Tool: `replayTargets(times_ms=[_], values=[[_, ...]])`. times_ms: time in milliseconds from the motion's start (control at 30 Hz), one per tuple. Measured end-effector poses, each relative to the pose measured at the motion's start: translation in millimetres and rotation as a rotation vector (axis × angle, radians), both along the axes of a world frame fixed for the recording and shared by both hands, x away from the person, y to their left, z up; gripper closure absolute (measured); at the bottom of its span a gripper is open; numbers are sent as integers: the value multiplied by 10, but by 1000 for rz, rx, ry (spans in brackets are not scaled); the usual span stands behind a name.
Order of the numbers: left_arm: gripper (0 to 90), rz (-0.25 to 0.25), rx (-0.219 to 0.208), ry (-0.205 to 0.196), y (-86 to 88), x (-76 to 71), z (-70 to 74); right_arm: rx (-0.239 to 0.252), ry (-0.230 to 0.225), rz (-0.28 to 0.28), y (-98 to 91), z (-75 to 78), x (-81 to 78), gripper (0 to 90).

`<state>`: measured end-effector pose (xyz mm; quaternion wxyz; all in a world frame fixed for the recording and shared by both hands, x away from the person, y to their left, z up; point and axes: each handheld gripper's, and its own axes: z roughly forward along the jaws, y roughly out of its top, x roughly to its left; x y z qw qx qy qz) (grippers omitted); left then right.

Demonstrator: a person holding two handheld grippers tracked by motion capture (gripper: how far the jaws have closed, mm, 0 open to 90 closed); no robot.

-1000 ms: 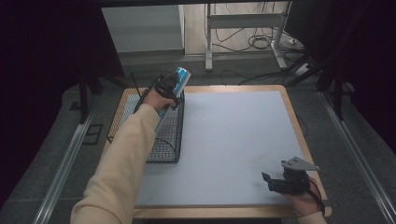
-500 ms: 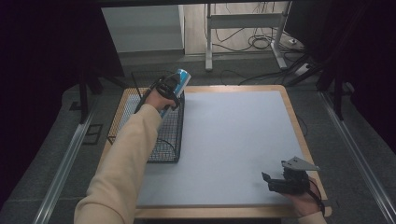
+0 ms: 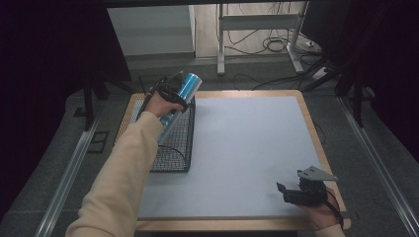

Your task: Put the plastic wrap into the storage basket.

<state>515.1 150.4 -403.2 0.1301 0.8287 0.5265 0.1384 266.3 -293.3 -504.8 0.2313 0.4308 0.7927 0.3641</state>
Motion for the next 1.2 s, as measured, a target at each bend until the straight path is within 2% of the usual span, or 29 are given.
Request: replayTargets(times_ms=[67,100,267,400,433,467,500,633,767,800,833,867,900,967,1000,1133,1167,1200], values=[[168,-6,-14,-8,3,-42,23,0,-1,1,3,2,-2,124],[164,-14,-42,-30,-2,-137,67,-1,-1,1,4,1,-2,124],[164,-73,-141,-78,-39,-451,169,-2,-4,0,14,7,-7,124],[164,-131,-178,-98,-102,-679,215,-2,-8,1,23,14,-13,125],[164,-131,-178,-98,-102,-679,215,-2,-8,1,25,15,-15,124],[164,-155,-207,-113,-152,-815,246,-2,-10,1,27,18,-17,124],[166,-155,-207,-113,-152,-815,246,-2,-10,1,27,18,-17,124],[177,-250,-252,-135,-344,-1187,291,-2,-13,2,31,19,-20,125],[180,-311,-289,-136,-491,-1466,229,-2,-15,4,40,24,-28,124],[181,-322,-290,-139,-524,-1527,199,-3,-15,5,42,25,-30,124],[180,-322,-290,-139,-524,-1527,199,-2,-15,6,43,24,-30,124],[180,-337,-269,-145,-591,-1627,126,-2,-15,9,45,23,-29,124],[180,-344,-261,-150,-619,-1668,88,-3,-16,11,46,23,-29,124],[181,-347,-266,-151,-645,-1708,48,-2,-17,12,47,23,-30,124],[181,-364,-292,-145,-684,-1799,-35,0,-17,13,47,26,-34,125],[184,-403,-325,-163,-726,-1981,-152,1,-19,16,49,28,-38,124],[184,-403,-325,-163,-726,-1981,-152,1,-19,16,49,28,-38,124],[184,-424,-343,-170,-744,-2086,-215,1,-21,16,46,27,-35,124]])
